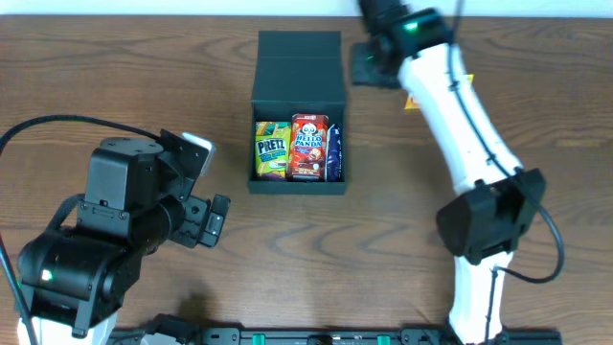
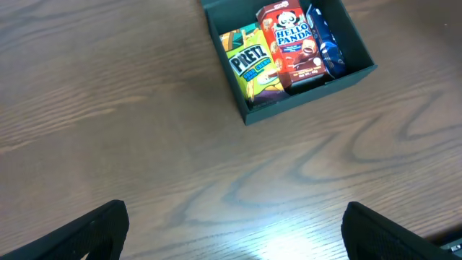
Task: Pack container
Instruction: 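Move the right gripper to the Julie's Peanut Butter packet and grasp it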
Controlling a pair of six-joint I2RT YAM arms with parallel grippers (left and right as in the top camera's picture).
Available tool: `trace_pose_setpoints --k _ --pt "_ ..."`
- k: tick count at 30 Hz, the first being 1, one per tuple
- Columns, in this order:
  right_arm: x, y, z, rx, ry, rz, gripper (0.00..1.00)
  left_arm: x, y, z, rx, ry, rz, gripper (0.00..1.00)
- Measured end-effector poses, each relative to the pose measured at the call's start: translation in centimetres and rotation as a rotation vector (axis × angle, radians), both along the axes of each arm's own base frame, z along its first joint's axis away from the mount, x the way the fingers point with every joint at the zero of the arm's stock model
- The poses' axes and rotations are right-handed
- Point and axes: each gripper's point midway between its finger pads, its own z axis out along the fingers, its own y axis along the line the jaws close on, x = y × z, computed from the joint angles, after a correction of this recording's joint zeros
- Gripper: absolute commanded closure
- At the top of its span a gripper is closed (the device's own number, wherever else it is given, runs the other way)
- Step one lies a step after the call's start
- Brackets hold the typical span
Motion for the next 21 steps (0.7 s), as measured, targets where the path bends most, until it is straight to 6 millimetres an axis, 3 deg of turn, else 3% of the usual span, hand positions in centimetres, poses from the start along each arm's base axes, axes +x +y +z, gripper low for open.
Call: trace_pose_setpoints --k 4,11,17,21 --pt "1.6 -5.9 0.2 -0.051 -0.024 -0.096 0.48 0.0 0.0 0.0 0.000 0.000 0.000 0.05" --pt "3.7 -11.5 0.3 -0.082 -0.076 -0.162 0.41 0.0 0.0 0.0 0.000 0.000 0.000 0.05" --pt "4.4 -16.2 -3.3 -0.108 -0.067 -0.219 0.39 0.0 0.0 0.0 0.000 0.000 0.000 0.05" --pt "5.0 -18.2 -5.7 -0.130 -0.085 -0.212 0.38 0.0 0.0 0.0 0.000 0.000 0.000 0.05"
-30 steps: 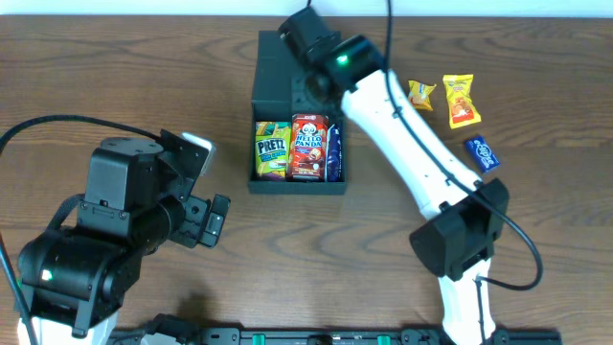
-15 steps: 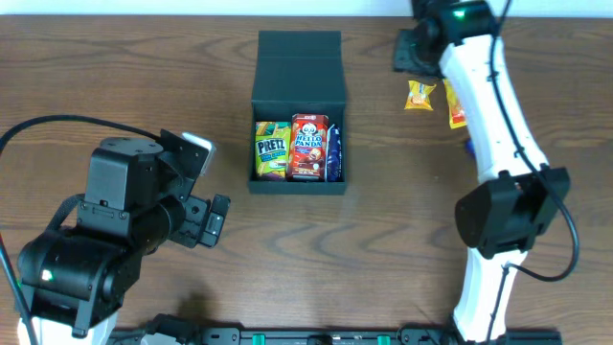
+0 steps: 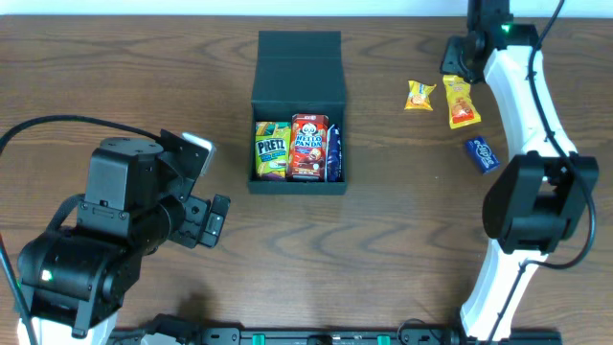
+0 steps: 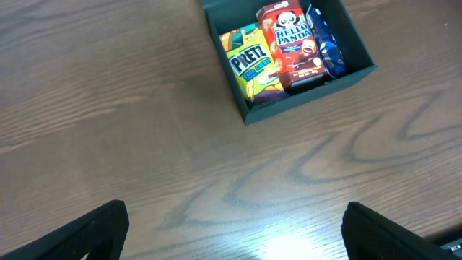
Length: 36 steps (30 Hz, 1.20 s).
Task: Pack container
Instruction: 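Move the right gripper to the Julie's Peanut Butter packet and grasp it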
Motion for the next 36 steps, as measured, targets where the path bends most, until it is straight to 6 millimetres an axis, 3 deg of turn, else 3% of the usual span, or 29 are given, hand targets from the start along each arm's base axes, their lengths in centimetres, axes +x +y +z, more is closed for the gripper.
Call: trace_pose_setpoints --k 8,17,36 --pt "0.4 -1.0 -4.3 -0.031 -0.023 0.032 0.40 0.0 0.0 0.0 0.000 0.000 0.000 0.05" --pt "-0.1 -2.0 -7.5 -0.042 -0.040 0.031 0.42 0.0 0.0 0.0 0.000 0.000 0.000 0.05" --pt "-0.5 -2.2 -11.4 -0.040 -0.003 0.032 0.43 0.0 0.0 0.0 0.000 0.000 0.000 0.05"
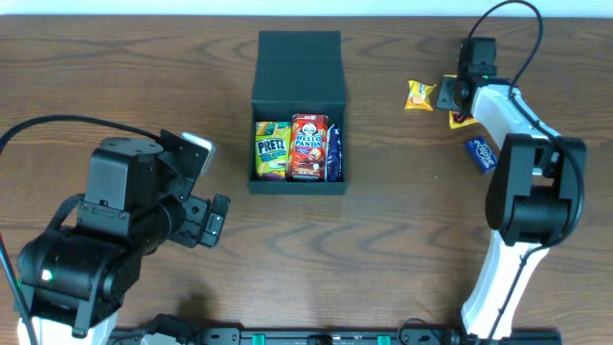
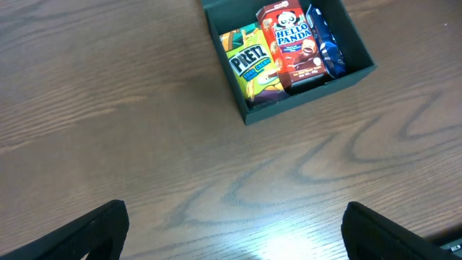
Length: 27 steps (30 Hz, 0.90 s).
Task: Pack container
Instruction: 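Move the right gripper to the Julie's Peanut Butter packet and grasp it, then carry the peanut butter packet into the black box and release it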
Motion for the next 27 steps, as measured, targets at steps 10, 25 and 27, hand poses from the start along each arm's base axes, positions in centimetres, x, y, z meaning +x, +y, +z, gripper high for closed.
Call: trace_pose_setpoints --k 10,25,27 --pt "-0.2 0.1 -0.9 0.004 0.021 0.018 0.69 0.0 0.0 0.0 0.000 0.000 0.000 0.05" --pt "-0.8 0.9 2.4 0.031 0.041 0.034 0.80 0.0 0.0 0.0 0.000 0.000 0.000 0.05" --pt "0.1 1.7 5.8 0.040 -0.031 0.054 0.80 0.0 0.0 0.0 0.000 0.000 0.000 0.05"
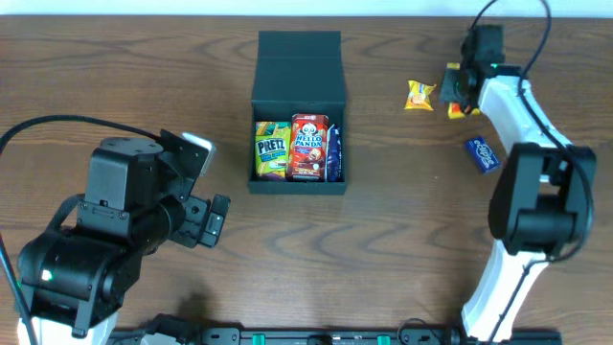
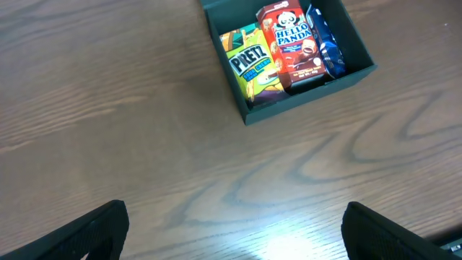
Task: Pack container
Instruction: 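Carry the peanut butter packet into the black box and release it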
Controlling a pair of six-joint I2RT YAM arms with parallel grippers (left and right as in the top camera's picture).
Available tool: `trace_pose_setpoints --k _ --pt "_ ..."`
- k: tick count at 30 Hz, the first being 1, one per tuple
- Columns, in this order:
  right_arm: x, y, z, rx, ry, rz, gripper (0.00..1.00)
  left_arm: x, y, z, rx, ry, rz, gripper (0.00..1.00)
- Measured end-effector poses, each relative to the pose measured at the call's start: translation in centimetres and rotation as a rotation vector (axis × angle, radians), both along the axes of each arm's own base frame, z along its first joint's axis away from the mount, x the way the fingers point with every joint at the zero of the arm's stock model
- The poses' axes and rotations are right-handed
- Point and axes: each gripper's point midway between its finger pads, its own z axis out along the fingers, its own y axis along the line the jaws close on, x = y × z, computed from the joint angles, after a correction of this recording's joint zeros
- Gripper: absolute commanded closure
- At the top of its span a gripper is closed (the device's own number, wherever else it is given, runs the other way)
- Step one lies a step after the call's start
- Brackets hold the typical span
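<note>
A dark green box (image 1: 297, 67) lies on the table with its lid folded back; it holds a Pretz pack (image 1: 272, 151), a Hello Panda box (image 1: 308, 147) and a blue packet (image 1: 333, 153). The left wrist view shows the same box (image 2: 245, 108) ahead of my left gripper (image 2: 234, 242), which is open over bare wood. At the far right, my right gripper (image 1: 462, 88) sits on an orange snack packet (image 1: 460, 111), whose ends stick out on either side of the jaws. A yellow candy (image 1: 419, 94) and a blue packet (image 1: 482, 153) lie loose nearby.
The wooden table (image 1: 383, 249) runs to a white edge at the back. My left arm's bulky body (image 1: 115, 230) fills the front left. The right arm's white links (image 1: 522, 144) reach along the right side, over the blue packet's area.
My right gripper has shifted slightly back and to the right, and the orange packet's yellow end now shows further back than before. The left arm and the box are unchanged.
My right gripper was first beside the box's lid at the back. Then it stood at the far right behind the loose snacks. It was then low over the orange packet, and now it grips that packet. The left arm stayed still throughout.
</note>
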Motion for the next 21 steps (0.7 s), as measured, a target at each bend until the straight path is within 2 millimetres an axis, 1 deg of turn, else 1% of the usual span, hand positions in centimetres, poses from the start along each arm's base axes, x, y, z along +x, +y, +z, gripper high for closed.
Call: trace_pose_setpoints --k 2,4,5,7,8,9,10,11,12,13,16,18,20,21 --pt "0.5 1.2 3.1 0.014 -0.065 0.027 0.80 0.0 0.0 0.0 0.000 0.000 0.000 0.05" --pt "0.8 3.2 6.6 0.032 -0.136 0.070 0.81 0.0 0.0 0.0 0.000 0.000 0.000 0.05" --pt "0.8 4.4 8.2 0.045 -0.170 0.098 0.81 0.0 0.0 0.0 0.000 0.000 0.000 0.05" --pt "0.7 6.8 10.6 0.071 -0.218 0.152 0.81 0.0 0.0 0.0 0.000 0.000 0.000 0.05" --pt "0.5 8.6 11.8 0.090 -0.239 0.193 0.81 0.0 0.0 0.0 0.000 0.000 0.000 0.05" --pt "0.4 10.2 12.4 0.109 -0.251 0.226 0.82 0.0 0.0 0.0 0.000 0.000 0.000 0.05" --pt "0.1 12.0 12.8 0.131 -0.257 0.258 0.82 0.0 0.0 0.0 0.000 0.000 0.000 0.05" --pt "-0.1 13.2 12.9 0.145 -0.257 0.281 0.83 0.0 0.0 0.0 0.000 0.000 0.000 0.05" --pt "-0.6 15.6 12.7 0.171 -0.246 0.319 0.83 0.0 0.0 0.0 0.000 0.000 0.000 0.05" --pt "-0.9 16.8 12.5 0.184 -0.237 0.339 0.83 0.0 0.0 0.0 0.000 0.000 0.000 0.05" --pt "-2.5 22.0 12.3 0.220 -0.216 0.429 0.83 0.0 0.0 0.0 0.000 0.000 0.000 0.05" --pt "-3.5 24.6 12.3 0.233 -0.210 0.476 0.83 0.0 0.0 0.0 0.000 0.000 0.000 0.05" --pt "-4.9 27.7 12.2 0.244 -0.198 0.538 0.83 0.0 0.0 0.0 0.000 0.000 0.000 0.05" --pt "-5.4 28.8 12.2 0.249 -0.195 0.558 0.83 0.0 0.0 0.0 0.000 0.000 0.000 0.05"
